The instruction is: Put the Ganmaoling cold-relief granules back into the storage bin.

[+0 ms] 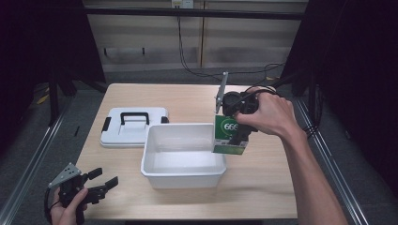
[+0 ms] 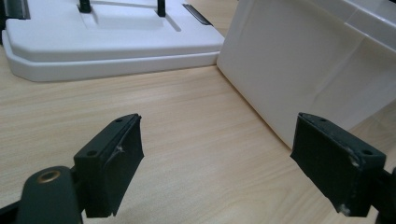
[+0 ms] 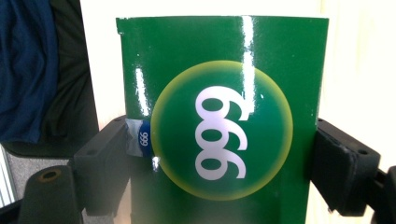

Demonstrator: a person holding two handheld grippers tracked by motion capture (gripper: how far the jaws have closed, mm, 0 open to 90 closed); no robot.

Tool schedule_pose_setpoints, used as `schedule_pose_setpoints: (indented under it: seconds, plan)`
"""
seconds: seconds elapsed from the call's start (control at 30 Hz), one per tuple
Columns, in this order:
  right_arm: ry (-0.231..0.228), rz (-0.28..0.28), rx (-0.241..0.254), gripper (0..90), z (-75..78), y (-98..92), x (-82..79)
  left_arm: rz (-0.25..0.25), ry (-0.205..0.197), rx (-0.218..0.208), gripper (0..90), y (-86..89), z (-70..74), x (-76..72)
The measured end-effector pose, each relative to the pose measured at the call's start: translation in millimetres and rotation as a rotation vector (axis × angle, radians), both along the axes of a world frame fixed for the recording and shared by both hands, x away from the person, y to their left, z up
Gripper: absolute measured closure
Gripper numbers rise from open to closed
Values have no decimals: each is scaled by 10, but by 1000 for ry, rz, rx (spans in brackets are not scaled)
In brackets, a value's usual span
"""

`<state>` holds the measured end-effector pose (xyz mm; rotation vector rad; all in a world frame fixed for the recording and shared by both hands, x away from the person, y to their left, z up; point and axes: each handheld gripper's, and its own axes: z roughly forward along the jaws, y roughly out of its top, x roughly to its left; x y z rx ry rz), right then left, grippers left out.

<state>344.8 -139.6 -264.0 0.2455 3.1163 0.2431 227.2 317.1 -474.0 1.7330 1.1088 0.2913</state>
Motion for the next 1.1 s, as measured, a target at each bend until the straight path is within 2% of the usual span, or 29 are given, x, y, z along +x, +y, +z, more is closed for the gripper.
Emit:
schedule_pose_setpoints:
  seconds: [0.5, 0.77, 0.8, 1.1]
  plan:
    - [10, 49, -4, 162, -77, 317, 88, -1, 0, -6, 161, 3, 3, -4]
    - [26, 69, -10, 161, -191, 452, 130, -1, -1, -3, 161, 5, 2, -5]
    - [32, 57, -9, 162, -198, 462, 125, 0, 0, -6, 161, 5, 2, -5]
    - [31, 78, -21, 161, -301, 597, 159, 1, -2, -4, 161, 8, 3, -7]
